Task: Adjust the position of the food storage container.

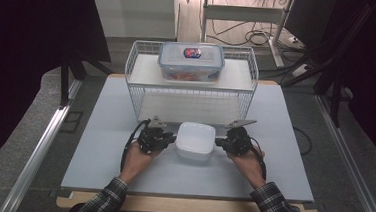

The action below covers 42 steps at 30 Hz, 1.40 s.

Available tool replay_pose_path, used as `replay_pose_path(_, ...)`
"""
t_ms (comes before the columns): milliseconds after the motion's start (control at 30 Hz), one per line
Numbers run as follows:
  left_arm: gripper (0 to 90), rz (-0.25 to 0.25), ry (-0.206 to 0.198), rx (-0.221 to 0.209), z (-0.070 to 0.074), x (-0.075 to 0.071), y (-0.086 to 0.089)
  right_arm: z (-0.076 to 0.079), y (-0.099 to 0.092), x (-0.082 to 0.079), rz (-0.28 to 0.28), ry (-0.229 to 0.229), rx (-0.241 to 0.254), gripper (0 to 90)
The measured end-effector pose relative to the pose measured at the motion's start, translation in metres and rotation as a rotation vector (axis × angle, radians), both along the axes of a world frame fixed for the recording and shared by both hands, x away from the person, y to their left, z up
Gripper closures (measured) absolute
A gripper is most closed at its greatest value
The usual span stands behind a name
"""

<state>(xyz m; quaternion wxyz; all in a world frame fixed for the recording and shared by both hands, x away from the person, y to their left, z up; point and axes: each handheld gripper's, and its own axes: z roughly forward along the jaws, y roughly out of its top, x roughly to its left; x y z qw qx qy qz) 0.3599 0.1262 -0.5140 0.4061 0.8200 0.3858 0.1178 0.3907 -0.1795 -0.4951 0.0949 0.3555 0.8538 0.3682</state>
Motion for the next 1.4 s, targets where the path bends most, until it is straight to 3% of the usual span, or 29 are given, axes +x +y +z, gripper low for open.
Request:
replay_pose_path(167,76.3,0.014,0.011,0.020,0.001,-0.012,0.001,0.000,0.007,-0.006,0.028,-0.001,-0.008,89.5)
replay_pose_path(333,76.4,0.029,0.015,0.016,0.000,-0.015,0.006,0.000,0.011,-0.012,0.046,0.003,-0.011,89.5)
replay_pose_path(433,72.8,0.039,0.014,0.012,0.000,-0.014,0.010,0.001,0.011,-0.014,0.061,0.007,-0.004,89.2)
replay_pose_path(500,68.3,0.048,-0.005,0.000,0.003,-0.017,0.014,0.004,0.008,-0.015,0.062,-0.017,-0.004,86.4)
replay_pose_path(767,44.4,0.064,-0.074,-0.059,0.012,-0.043,0.031,0.015,-0.012,-0.031,0.052,-0.086,0.018,64.5)
replay_pose_path(900,31.1,0.052,-0.114,-0.041,0.013,-0.057,0.031,0.017,-0.017,-0.039,0.056,-0.105,0.021,50.1)
replay_pose_path(1133,13.8,0.025,-0.107,-0.059,0.009,-0.072,0.031,0.019,-0.022,-0.054,0.068,-0.134,0.059,29.0)
replay_pose_path(1400,4.8,0.019,-0.104,-0.059,0.007,-0.085,0.036,0.012,-0.019,-0.067,0.100,-0.140,0.047,16.3)
